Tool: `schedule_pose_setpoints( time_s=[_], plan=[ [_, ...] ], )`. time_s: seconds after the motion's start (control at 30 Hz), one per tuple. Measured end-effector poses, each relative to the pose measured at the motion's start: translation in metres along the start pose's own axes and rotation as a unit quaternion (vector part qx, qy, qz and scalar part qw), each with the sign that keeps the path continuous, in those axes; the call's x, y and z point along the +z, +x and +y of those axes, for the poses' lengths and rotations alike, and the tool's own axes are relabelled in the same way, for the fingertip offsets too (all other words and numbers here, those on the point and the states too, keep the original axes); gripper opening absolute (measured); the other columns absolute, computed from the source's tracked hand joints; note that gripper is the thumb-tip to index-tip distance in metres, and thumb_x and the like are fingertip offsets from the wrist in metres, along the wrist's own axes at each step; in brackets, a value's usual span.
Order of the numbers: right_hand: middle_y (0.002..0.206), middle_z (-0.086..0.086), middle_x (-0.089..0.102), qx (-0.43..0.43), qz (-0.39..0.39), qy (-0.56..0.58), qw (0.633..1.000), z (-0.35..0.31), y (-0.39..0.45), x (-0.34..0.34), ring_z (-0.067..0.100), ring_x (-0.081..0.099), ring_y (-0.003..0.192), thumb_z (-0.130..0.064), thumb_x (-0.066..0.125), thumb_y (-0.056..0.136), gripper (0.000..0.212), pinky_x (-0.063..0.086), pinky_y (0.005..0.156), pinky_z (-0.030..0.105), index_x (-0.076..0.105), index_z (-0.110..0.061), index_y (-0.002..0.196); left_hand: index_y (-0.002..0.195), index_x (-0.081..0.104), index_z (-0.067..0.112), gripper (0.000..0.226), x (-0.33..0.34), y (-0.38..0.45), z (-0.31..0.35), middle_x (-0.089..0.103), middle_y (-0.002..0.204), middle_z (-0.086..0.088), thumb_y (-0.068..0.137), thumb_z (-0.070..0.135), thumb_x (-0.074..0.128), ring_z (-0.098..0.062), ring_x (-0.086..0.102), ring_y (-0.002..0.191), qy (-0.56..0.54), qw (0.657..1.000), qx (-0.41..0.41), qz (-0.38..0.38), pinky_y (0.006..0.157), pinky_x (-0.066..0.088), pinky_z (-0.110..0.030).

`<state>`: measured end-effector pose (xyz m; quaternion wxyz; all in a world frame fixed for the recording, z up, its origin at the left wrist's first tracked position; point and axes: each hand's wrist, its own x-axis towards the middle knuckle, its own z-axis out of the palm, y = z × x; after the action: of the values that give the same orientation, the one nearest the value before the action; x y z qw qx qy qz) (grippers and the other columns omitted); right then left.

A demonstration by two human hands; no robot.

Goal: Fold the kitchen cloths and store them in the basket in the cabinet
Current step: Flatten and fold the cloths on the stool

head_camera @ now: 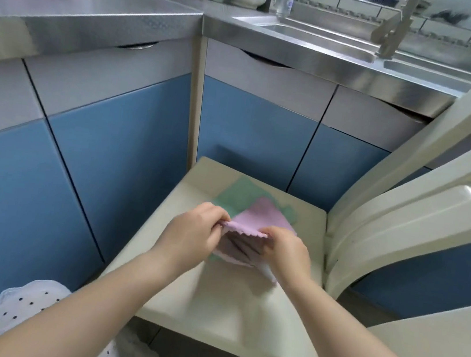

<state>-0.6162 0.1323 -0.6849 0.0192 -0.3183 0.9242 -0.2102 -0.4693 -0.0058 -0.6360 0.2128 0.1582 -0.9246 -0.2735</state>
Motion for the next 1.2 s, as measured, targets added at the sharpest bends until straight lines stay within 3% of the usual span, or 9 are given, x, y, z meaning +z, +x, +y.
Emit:
schedule_pose_setpoints(
  time_s=[0.2, 0.3, 0.47, 0.73, 0.87, 0.93, 1.03, 1.13, 1.2],
  plan=[
    [0.091, 0.005, 0.067, 0.06, 0.015, 0.073, 0.995, 0.002, 0.023, -0.023, 0.027, 0.058, 0.083, -0.007, 0.048, 0.081, 0.02, 0.042, 0.063, 0.03, 0.06, -0.019, 0.092, 0.09, 0.062, 0.017, 0.021, -0.041, 0.016, 0.002, 0.06, 0.088, 0.005, 0.088, 0.004, 0.045, -0.01, 0.058, 0.084, -0.12, 0.991, -0.03, 0.06, 0.071, 0.056, -0.038],
    [0.078, 0.005, 0.063, 0.067, 0.045, 0.098, 0.992, -0.001, 0.032, -0.031, 0.027, 0.054, 0.072, -0.012, 0.051, 0.084, 0.006, 0.035, 0.055, 0.03, 0.051, -0.017, 0.085, 0.09, 0.062, 0.02, 0.021, -0.061, 0.023, -0.006, 0.062, 0.088, 0.007, 0.088, 0.005, 0.047, -0.006, 0.057, 0.084, -0.102, 0.99, -0.019, 0.092, 0.069, 0.053, -0.028],
    [0.075, 0.004, 0.06, 0.055, 0.074, 0.073, 0.993, -0.009, 0.051, -0.057, 0.03, 0.053, 0.071, -0.015, 0.047, 0.086, 0.006, 0.04, 0.059, 0.034, 0.042, -0.018, 0.086, 0.093, 0.063, 0.02, 0.019, -0.087, 0.041, -0.024, 0.062, 0.091, 0.008, 0.091, 0.008, 0.048, -0.007, 0.056, 0.086, -0.033, 0.992, -0.01, 0.119, 0.068, 0.044, -0.015],
    [0.099, 0.009, 0.067, -0.048, 0.157, -0.004, 0.986, -0.033, 0.096, -0.128, 0.029, 0.058, 0.09, -0.012, 0.051, 0.09, 0.02, 0.039, 0.068, 0.029, 0.068, -0.014, 0.099, 0.094, 0.062, 0.012, 0.019, -0.131, 0.103, -0.034, 0.064, 0.095, -0.006, 0.089, 0.004, 0.045, -0.023, 0.06, 0.087, -0.02, 0.991, -0.014, 0.134, 0.071, 0.047, -0.031],
    [0.108, 0.009, 0.062, -0.063, 0.223, 0.017, 0.973, -0.047, 0.103, -0.162, 0.028, 0.058, 0.093, -0.019, 0.054, 0.091, 0.018, 0.042, 0.072, 0.031, 0.066, -0.012, 0.101, 0.095, 0.061, 0.012, 0.018, -0.143, 0.124, -0.025, 0.061, 0.092, -0.003, 0.088, 0.003, 0.047, -0.016, 0.053, 0.085, -0.009, 0.98, 0.032, 0.194, 0.07, 0.037, -0.025],
    [0.117, 0.007, 0.059, -0.07, 0.24, 0.006, 0.968, -0.046, 0.094, -0.164, 0.03, 0.056, 0.102, -0.022, 0.055, 0.09, 0.017, 0.044, 0.084, 0.036, 0.064, -0.01, 0.099, 0.094, 0.058, 0.014, 0.015, -0.144, 0.122, -0.023, 0.059, 0.091, -0.001, 0.088, 0.004, 0.049, -0.014, 0.051, 0.08, -0.021, 0.976, 0.062, 0.209, 0.065, 0.037, -0.02],
    [0.127, 0.007, 0.057, -0.065, 0.242, -0.01, 0.968, -0.037, 0.069, -0.151, 0.03, 0.04, 0.132, -0.02, 0.057, 0.088, 0.016, 0.024, 0.107, 0.052, 0.064, -0.008, 0.095, 0.093, 0.057, 0.016, 0.013, -0.135, 0.104, -0.028, 0.057, 0.089, 0.002, 0.086, 0.009, 0.049, -0.008, 0.048, 0.074, -0.027, 0.973, 0.09, 0.21, 0.064, 0.037, -0.009],
    [0.129, 0.005, 0.057, -0.061, 0.216, -0.002, 0.975, -0.023, 0.032, -0.126, 0.026, 0.035, 0.137, -0.019, 0.063, 0.084, 0.011, 0.017, 0.109, 0.058, 0.064, -0.01, 0.091, 0.091, 0.06, 0.012, 0.015, -0.112, 0.067, -0.039, 0.058, 0.086, 0.002, 0.082, 0.013, 0.048, -0.006, 0.048, 0.076, -0.028, 0.976, 0.113, 0.184, 0.069, 0.036, -0.004],
    [0.125, 0.004, 0.061, -0.083, 0.201, -0.039, 0.975, -0.013, 0.003, -0.108, 0.027, 0.041, 0.133, -0.017, 0.069, 0.079, 0.009, 0.019, 0.107, 0.062, 0.064, -0.012, 0.085, 0.088, 0.062, 0.014, 0.016, -0.097, 0.037, -0.048, 0.059, 0.082, 0.002, 0.082, 0.02, 0.048, -0.009, 0.052, 0.075, -0.046, 0.98, 0.113, 0.159, 0.069, 0.042, -0.013]
  ],
)
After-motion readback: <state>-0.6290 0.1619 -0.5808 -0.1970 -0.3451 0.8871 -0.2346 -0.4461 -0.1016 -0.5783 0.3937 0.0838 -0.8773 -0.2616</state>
